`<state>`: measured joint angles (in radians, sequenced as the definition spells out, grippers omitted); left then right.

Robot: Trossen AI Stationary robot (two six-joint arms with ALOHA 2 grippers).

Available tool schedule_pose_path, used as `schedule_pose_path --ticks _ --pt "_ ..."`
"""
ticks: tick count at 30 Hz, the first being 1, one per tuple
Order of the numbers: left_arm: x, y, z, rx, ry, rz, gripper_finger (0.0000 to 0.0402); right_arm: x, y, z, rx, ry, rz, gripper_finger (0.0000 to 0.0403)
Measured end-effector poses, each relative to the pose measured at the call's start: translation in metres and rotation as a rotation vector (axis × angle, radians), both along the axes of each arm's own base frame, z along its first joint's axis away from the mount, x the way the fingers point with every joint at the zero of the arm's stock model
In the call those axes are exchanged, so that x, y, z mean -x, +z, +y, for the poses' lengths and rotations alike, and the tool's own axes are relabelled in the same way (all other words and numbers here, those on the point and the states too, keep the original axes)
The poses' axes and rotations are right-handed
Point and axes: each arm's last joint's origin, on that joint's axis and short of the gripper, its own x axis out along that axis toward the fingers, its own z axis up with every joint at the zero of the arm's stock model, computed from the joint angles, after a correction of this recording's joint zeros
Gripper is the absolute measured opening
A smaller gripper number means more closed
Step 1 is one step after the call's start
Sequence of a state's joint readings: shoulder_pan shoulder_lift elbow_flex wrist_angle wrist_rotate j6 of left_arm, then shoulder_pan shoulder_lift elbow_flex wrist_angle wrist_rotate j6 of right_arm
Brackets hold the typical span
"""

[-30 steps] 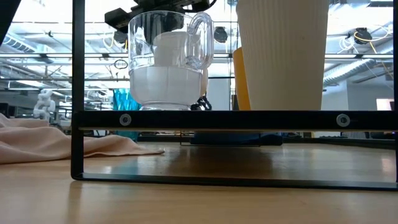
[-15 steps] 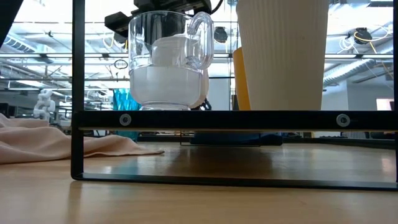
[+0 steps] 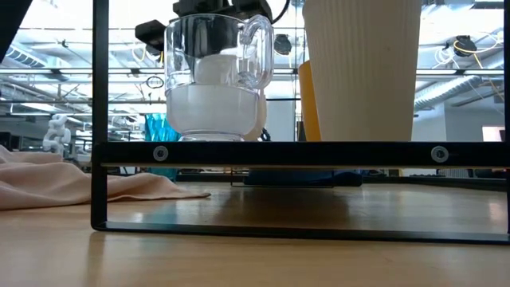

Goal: Stack small to large cups/mugs on shelf
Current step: Put the white cup on the shelf aligned with the transparent cup

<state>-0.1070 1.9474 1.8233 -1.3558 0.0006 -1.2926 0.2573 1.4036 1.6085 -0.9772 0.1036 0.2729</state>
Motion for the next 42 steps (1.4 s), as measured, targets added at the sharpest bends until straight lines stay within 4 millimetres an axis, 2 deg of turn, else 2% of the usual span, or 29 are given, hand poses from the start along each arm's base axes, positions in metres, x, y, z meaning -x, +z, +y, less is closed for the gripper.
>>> schedule_pose_path --ticks 20,42 --pt "-0.013 -0.011 -0.004 0.005 -0.014 -0.044 0.0003 0.000 0.000 0.000 -0.001 -0.001 0.002 0.0042" --pt "-0.015 -0.015 -0.003 -0.006 -0.036 -0.038 0.0008 0.000 0.000 0.000 0.004 0.004 0.005 0.0042"
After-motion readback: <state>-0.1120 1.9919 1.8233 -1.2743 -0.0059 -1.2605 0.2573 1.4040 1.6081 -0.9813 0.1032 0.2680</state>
